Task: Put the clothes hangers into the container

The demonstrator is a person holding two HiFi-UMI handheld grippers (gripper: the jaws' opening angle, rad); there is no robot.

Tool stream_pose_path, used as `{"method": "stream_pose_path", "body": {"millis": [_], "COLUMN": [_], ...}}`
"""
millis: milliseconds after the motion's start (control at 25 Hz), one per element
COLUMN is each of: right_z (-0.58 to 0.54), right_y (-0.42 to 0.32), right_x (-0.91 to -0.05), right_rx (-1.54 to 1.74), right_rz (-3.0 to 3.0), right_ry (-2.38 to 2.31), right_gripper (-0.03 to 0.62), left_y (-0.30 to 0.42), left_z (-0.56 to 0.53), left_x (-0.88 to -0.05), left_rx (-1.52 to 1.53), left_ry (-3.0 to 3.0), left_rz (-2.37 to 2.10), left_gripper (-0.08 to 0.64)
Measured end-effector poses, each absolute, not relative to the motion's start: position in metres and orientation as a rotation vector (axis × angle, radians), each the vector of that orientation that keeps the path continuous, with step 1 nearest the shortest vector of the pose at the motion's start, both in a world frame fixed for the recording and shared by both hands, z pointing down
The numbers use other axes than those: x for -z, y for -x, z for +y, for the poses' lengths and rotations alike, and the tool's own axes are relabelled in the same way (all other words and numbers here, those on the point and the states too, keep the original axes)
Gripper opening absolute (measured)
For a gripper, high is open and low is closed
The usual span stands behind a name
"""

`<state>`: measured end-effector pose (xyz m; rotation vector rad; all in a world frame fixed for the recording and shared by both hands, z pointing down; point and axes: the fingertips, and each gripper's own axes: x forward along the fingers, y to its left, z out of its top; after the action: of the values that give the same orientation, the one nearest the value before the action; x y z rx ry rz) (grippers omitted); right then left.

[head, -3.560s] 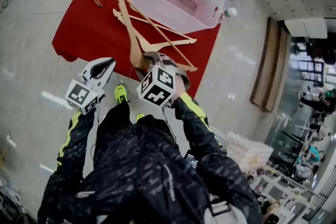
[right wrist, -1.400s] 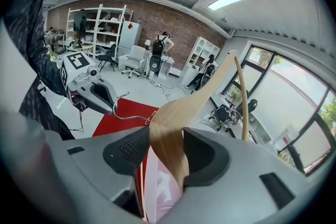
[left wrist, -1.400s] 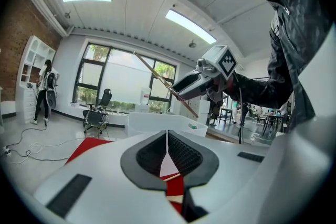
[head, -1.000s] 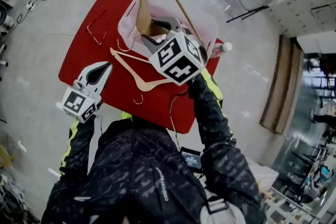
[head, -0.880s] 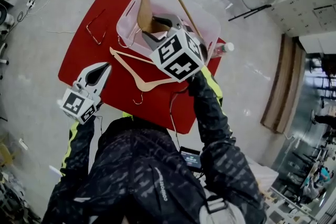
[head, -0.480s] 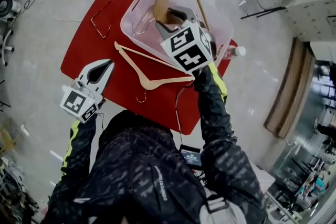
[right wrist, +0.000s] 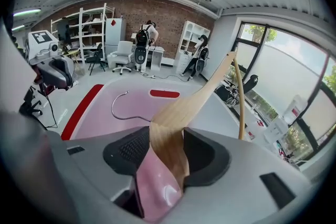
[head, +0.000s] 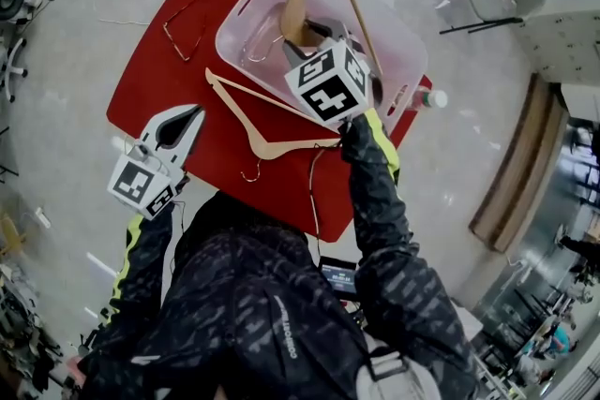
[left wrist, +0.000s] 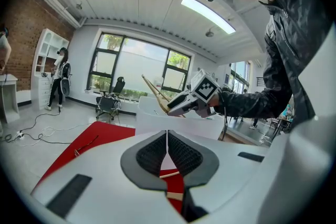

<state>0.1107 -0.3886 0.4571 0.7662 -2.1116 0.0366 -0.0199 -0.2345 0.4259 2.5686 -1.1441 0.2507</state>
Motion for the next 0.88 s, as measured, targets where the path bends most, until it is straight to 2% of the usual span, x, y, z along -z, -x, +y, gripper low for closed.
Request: {"method": "stream_pose_path", "body": {"millis": [680,880], "right_z": [-0.380,-0.379], "right_y": [-0.097,-0.110], "right_x": [-0.481,-0.485], "right_rx": [0.074,0.295], "right_rz": [-2.051,-1.823], "right_ry": [-0.697,-0.701], "right_gripper": [0.192,0.193], "left_y": [0.026,0.028], "left_z": [-0.222,-0.213], "left_x": [-0.432,-0.430], "left_rx": [-0.248,-0.244], "left_ry": [-2.548,-2.545], "left_rz": [-1.180,-1.186], "left_gripper": [0.012,0.012]}}
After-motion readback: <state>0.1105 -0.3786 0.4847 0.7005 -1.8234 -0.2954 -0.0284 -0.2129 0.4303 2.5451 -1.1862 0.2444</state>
